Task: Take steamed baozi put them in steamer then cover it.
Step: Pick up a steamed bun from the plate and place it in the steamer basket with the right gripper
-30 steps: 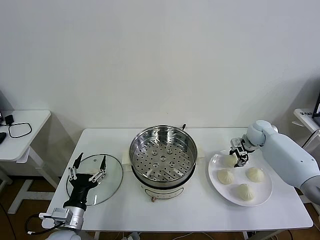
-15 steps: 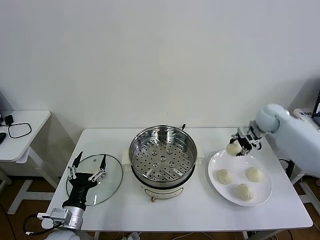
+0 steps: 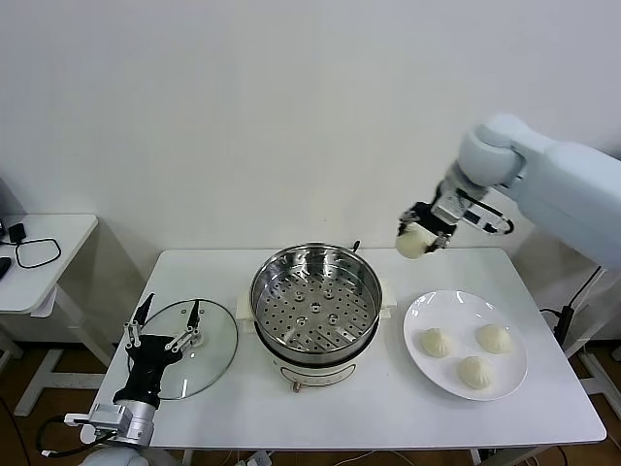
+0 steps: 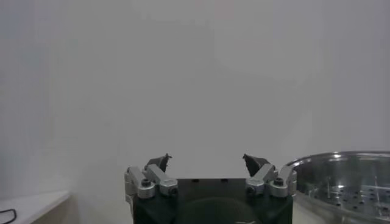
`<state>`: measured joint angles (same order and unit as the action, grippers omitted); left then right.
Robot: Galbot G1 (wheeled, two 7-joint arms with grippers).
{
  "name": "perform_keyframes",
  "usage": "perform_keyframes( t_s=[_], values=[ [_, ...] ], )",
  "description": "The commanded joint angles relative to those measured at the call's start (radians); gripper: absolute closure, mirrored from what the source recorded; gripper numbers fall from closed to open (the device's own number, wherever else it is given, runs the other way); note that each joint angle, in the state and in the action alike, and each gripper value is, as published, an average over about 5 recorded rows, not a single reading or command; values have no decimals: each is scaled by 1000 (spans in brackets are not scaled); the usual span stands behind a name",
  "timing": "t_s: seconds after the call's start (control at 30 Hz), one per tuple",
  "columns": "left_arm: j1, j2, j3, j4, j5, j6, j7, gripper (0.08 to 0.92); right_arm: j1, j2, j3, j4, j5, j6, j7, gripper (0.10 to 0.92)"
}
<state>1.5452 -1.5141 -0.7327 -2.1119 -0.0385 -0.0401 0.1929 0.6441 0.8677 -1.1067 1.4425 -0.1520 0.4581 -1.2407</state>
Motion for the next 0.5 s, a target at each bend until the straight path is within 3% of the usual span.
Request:
perform_keyframes(
  t_s=[0.03, 0.5],
  values=[
    [-7, 11, -42, 23, -16, 10, 5, 177, 94, 246, -122, -15, -48, 189, 78, 364],
    [-18, 20, -81, 66, -25, 13, 19, 177, -160, 416, -53, -276, -212, 273, 142, 364]
  ],
)
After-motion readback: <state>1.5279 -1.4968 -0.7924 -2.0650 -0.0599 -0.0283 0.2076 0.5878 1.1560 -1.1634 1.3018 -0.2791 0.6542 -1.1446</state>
